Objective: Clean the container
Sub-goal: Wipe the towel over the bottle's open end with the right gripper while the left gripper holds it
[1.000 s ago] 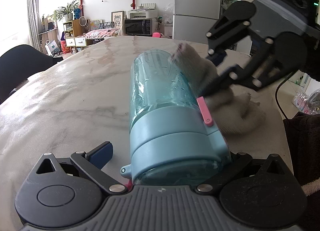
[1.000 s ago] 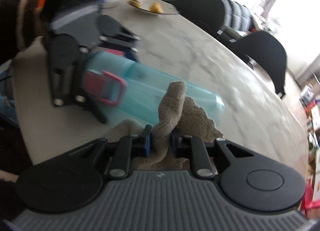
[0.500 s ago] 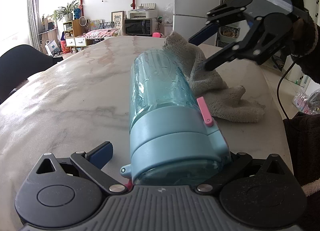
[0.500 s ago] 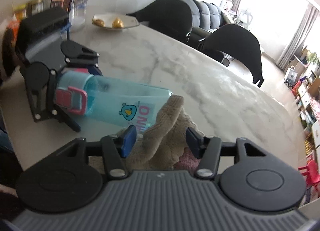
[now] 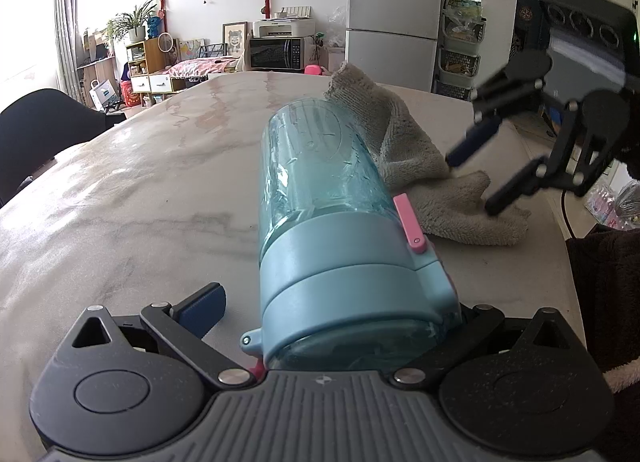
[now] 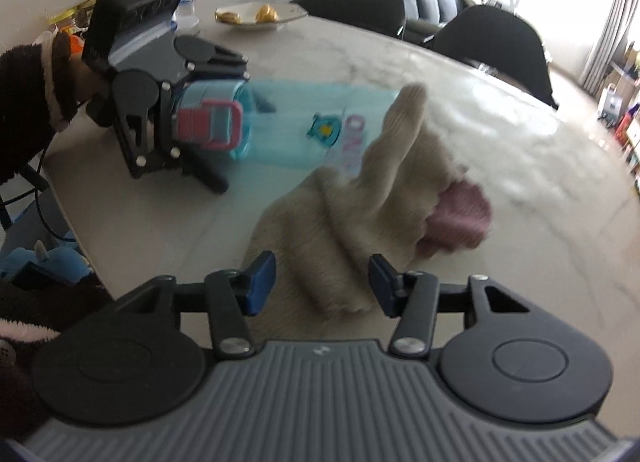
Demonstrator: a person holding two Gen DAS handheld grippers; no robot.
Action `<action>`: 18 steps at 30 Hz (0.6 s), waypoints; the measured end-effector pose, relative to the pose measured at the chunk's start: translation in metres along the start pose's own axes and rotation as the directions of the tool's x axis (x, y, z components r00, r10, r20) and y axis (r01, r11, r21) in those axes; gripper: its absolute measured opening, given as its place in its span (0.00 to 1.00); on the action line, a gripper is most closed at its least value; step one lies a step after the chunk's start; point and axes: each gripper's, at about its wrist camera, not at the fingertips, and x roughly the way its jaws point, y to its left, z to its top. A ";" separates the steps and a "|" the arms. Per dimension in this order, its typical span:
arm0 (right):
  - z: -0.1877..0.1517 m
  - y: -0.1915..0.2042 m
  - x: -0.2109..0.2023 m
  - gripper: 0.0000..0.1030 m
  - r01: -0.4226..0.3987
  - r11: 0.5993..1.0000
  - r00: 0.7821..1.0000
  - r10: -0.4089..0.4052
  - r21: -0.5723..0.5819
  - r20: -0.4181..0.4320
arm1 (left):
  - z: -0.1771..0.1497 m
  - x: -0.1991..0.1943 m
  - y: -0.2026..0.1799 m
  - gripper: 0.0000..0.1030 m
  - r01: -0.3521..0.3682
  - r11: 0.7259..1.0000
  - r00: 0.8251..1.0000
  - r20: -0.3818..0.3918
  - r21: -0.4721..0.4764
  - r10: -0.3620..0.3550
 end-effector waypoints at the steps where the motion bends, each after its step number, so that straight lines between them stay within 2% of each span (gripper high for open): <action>1: -0.001 0.001 0.004 0.29 -0.012 1.000 1.000 0.012 0.005 -0.005 | 0.000 0.000 0.000 1.00 0.000 1.000 1.000 0.000 0.000 0.000; 2: 0.000 0.002 0.007 0.28 -0.019 1.000 1.000 0.019 0.010 0.000 | 0.000 0.000 0.000 1.00 0.000 1.000 1.000 0.000 0.000 0.000; 4: 0.003 0.003 0.010 0.16 -0.027 0.999 0.999 0.027 0.020 0.019 | 0.000 0.000 0.000 1.00 0.000 1.000 1.000 0.000 0.000 0.000; 7: 0.009 0.005 0.014 0.09 -0.013 1.000 0.999 0.013 0.016 0.040 | 0.000 0.000 0.000 1.00 -0.001 1.000 1.000 0.000 0.000 0.001; 12: 0.020 0.001 -0.002 0.08 0.004 0.999 0.992 -0.008 0.033 0.128 | -0.001 -0.001 0.000 1.00 0.000 1.000 1.000 0.000 -0.001 0.000; 18: 0.043 -0.008 -0.022 0.08 0.015 0.998 0.968 -0.030 0.061 0.249 | -0.001 -0.001 0.001 1.00 0.005 1.000 1.000 0.002 -0.005 -0.005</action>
